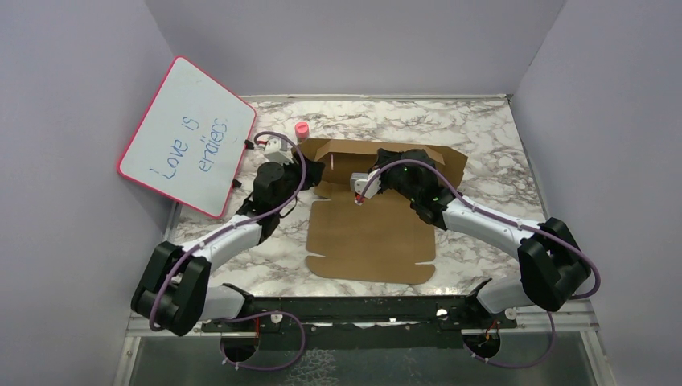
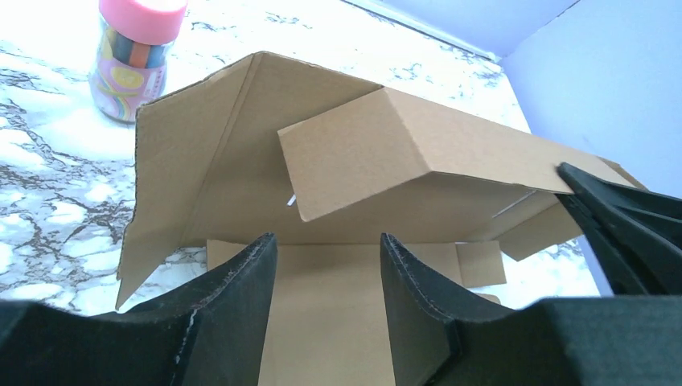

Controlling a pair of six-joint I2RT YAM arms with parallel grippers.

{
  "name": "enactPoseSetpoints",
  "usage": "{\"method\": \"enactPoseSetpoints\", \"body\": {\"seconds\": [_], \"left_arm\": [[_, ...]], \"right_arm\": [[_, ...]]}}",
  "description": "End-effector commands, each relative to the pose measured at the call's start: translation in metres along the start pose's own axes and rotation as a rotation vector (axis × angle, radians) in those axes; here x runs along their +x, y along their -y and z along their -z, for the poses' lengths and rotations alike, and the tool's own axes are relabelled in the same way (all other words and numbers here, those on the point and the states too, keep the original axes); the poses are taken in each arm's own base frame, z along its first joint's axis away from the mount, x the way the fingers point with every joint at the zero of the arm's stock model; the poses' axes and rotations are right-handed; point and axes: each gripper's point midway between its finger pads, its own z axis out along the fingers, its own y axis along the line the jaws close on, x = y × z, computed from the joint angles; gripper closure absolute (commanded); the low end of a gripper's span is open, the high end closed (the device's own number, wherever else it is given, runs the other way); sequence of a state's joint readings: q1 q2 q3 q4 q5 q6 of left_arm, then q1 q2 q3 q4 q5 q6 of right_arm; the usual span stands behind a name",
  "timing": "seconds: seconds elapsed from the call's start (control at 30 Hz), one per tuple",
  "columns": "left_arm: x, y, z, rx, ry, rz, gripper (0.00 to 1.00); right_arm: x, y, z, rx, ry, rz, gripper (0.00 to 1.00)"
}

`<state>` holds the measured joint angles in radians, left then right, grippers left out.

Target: Fold the paper box

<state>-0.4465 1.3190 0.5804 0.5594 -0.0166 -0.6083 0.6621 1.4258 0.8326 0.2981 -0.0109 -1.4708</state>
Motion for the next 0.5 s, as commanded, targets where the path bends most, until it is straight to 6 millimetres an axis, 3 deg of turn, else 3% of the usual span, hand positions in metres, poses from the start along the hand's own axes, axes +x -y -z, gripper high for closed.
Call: {"method": "enactPoseSetpoints", "body": {"seconds": [0.0,0.27,0.47], "left_arm": [[-0.009,-0.018,0.017,-0.097,0.023,-0.017,0.48],[-0.044,-0.067,0.041,-0.339,0.148,-0.05,0.48],[-0.044,-0.095,0.038,-0.41,0.146,-0.096,0.47]], "right_arm": [[-0.004,-0.003,0.002,-0.001,0.007,0.011,0.99],[-0.006,-0.001,0.002,0.001,0.014,0.008,0.99],[-0.006,-0.002,0.001,-0.003,0.014,0.011,0.99]]}}
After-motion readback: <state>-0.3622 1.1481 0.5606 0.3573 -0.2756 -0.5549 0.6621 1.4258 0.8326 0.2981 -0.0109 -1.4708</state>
